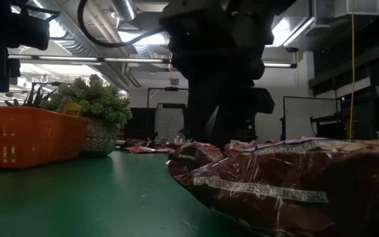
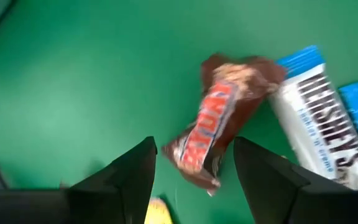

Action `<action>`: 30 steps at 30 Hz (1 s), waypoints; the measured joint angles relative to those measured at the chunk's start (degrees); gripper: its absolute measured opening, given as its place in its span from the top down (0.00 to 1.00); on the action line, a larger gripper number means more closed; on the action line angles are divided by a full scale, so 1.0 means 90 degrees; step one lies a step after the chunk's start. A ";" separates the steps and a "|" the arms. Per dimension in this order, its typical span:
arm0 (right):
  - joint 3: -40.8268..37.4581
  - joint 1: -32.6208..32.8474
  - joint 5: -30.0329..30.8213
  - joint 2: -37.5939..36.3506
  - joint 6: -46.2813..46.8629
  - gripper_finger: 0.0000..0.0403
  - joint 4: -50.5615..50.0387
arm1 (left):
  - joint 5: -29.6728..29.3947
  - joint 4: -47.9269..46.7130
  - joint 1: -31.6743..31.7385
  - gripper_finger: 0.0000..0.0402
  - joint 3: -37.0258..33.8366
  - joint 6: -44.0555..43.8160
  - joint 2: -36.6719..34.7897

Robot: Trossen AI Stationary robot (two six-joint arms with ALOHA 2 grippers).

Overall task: Sort candy
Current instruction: Put the brown chocolate into the green bin

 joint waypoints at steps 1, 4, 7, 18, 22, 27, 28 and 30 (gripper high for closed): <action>0.0000 0.0000 0.0115 0.0000 0.0023 0.46 0.0006 | 0.0000 0.0000 0.0000 0.60 0.0000 0.0000 0.0002; 0.0000 0.0000 0.0329 0.0000 0.0029 0.46 0.0015 | 0.0000 0.0000 -0.0002 0.60 0.0000 0.0000 0.0002; 0.0000 0.0005 0.0361 0.0000 0.0021 0.46 0.0013 | 0.0001 0.0000 -0.0001 0.60 0.0000 0.0000 0.0002; 0.0010 0.0012 0.0220 0.0401 -0.0050 0.46 0.0222 | 0.0000 -0.0019 0.0000 0.60 0.0000 0.0000 0.0000; 0.0010 0.0012 0.0324 0.0406 -0.0211 0.51 0.0194 | -0.0087 -0.0017 -0.0002 0.60 0.0000 0.0001 0.0000; 0.0010 0.0012 0.0353 0.0415 -0.0225 0.66 0.0191 | -0.0207 -0.0010 -0.0002 0.60 0.0000 0.0000 0.0000; 0.0010 0.0012 0.0355 0.0418 -0.0250 0.70 0.0192 | -0.0209 -0.0007 0.0000 0.60 0.0000 0.0000 0.0000; 0.0009 0.0012 0.0353 0.0421 -0.0384 0.76 0.0250 | -0.0209 -0.0005 -0.0001 0.60 0.0000 0.0000 0.0000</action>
